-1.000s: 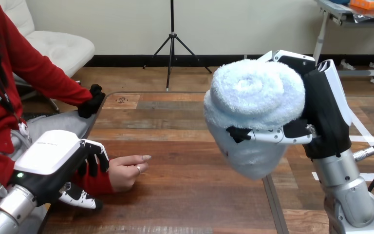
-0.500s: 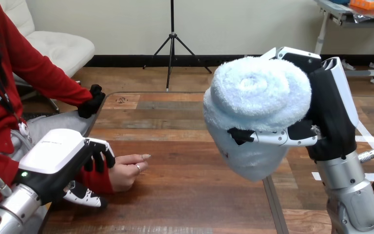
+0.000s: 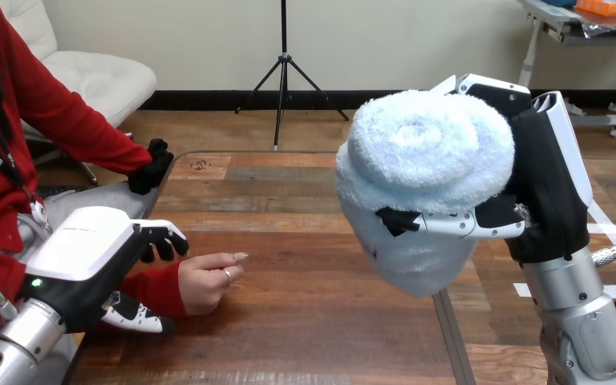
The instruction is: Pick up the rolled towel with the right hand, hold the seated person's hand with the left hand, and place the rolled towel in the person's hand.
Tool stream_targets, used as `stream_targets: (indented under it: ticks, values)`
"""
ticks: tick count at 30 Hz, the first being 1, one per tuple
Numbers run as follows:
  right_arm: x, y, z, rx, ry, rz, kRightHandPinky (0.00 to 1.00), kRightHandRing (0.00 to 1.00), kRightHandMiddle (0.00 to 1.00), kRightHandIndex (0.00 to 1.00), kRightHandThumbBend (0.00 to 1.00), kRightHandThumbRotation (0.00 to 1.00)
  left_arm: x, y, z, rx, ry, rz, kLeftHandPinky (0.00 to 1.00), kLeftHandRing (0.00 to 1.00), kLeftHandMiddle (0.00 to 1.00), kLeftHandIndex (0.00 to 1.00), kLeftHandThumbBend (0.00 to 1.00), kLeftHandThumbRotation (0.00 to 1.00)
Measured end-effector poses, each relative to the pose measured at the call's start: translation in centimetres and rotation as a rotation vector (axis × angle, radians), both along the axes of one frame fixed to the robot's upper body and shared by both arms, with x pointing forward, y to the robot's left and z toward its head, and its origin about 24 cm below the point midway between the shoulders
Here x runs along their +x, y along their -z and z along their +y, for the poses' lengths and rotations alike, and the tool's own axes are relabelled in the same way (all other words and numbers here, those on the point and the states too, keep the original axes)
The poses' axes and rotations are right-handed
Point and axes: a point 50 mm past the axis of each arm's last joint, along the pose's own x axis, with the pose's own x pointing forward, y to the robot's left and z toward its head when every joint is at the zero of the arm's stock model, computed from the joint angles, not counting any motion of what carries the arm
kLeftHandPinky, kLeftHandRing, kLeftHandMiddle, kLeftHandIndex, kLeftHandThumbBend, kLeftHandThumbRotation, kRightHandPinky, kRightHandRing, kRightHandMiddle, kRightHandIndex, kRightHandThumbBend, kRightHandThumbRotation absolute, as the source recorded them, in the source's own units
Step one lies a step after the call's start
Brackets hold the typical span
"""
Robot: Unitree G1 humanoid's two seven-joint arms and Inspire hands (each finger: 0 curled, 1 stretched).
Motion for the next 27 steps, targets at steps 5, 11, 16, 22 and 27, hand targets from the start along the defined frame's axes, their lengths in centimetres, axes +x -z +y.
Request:
stream_targets:
  ticks: [5, 11, 16, 22, 27]
  values:
    - [0.01, -0.01, -0.06, 0.000, 0.003, 0.001, 0.04, 0.07, 0.10, 0.08, 0.56, 0.00, 0.09, 0.03, 0.15, 0.016, -0.019, 0.001, 0.64, 0.71, 0.73, 0.74, 1.00, 0.11]
    - [0.05, 0.00, -0.14, -0.001, 0.007, 0.005, 0.04, 0.07, 0.10, 0.08, 0.56, 0.00, 0.12, 0.07, 0.28, 0.025, -0.033, -0.005, 0.67, 0.74, 0.77, 0.78, 1.00, 0.15]
    - [0.09, 0.04, -0.18, 0.002, 0.003, 0.013, 0.04, 0.06, 0.10, 0.08, 0.55, 0.00, 0.14, 0.08, 0.36, 0.025, -0.044, -0.017, 0.68, 0.75, 0.79, 0.80, 1.00, 0.17]
    - [0.10, 0.05, -0.21, -0.001, 0.004, 0.013, 0.03, 0.06, 0.10, 0.08, 0.56, 0.00, 0.09, 0.28, 0.48, 0.027, -0.056, -0.044, 0.73, 0.77, 0.81, 0.82, 1.00, 0.22]
    - [0.10, 0.03, -0.31, -0.001, 0.008, 0.012, 0.03, 0.06, 0.10, 0.08, 0.56, 0.00, 0.07, 0.75, 0.68, 0.039, -0.064, -0.048, 0.76, 0.79, 0.82, 0.83, 1.00, 0.25]
